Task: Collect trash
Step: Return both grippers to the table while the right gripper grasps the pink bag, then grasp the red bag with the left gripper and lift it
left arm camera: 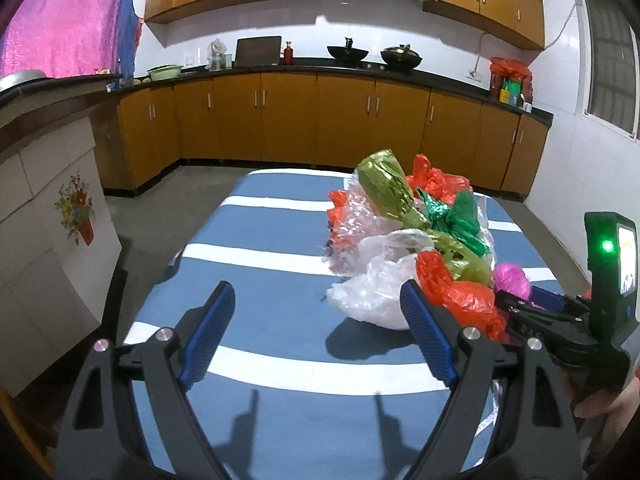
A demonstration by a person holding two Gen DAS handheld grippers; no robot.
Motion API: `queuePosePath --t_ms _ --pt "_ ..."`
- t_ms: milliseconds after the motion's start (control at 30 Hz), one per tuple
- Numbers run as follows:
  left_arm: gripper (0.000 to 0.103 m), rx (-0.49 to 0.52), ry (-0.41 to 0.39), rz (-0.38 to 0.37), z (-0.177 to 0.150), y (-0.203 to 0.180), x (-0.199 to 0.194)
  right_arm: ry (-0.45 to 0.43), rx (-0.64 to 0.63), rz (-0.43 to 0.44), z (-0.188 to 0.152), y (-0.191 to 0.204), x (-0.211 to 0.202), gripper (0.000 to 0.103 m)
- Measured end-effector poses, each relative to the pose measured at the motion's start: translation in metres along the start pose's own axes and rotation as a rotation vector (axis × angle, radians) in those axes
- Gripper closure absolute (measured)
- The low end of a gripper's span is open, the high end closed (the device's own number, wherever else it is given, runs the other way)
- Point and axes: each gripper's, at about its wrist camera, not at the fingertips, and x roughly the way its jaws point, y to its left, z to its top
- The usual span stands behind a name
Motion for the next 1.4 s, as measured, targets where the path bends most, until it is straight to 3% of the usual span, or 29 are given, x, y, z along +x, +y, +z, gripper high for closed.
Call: queuePosePath --t_ms 100,167,333,633,767,967,1100,1400 --pt "0.02 0.01 0.008 -0.016 -0.002 -0.008 0.002 0.039 0.058 0.0 -0.004 -0.016 0.008 0.053" --pt "0.02 0.016 0.01 -0.024 -0.002 -0.013 0.003 0.043 0.098 0.01 -0.004 -0.025 0.009 0.061" --pt "0.02 0.032 0.023 -0.063 -0.003 -0.027 0.005 0.031 0.093 0.019 -0.004 -0.03 0.004 0.067" --pt "0.02 0.081 0.058 -0.177 -0.003 -0.072 0.015 0.009 0.139 0.028 -0.006 -0.05 -0.014 0.069" --pt "0.021 0.128 0.081 -0.19 -0.006 -0.097 0.026 0.002 0.15 0.027 -0.009 -0.059 -0.022 0.069" --pt "0.029 0.14 0.143 -0.174 -0.013 -0.11 0.049 -0.006 0.161 0.033 -0.01 -0.067 -0.03 0.069" --pt "0.045 0.112 0.198 -0.209 -0.018 -0.11 0.063 -0.007 0.166 0.038 -0.012 -0.068 -0.033 0.069" --pt "0.061 0.089 0.187 -0.249 -0.017 -0.108 0.065 -0.008 0.175 0.045 -0.017 -0.071 -0.036 0.069"
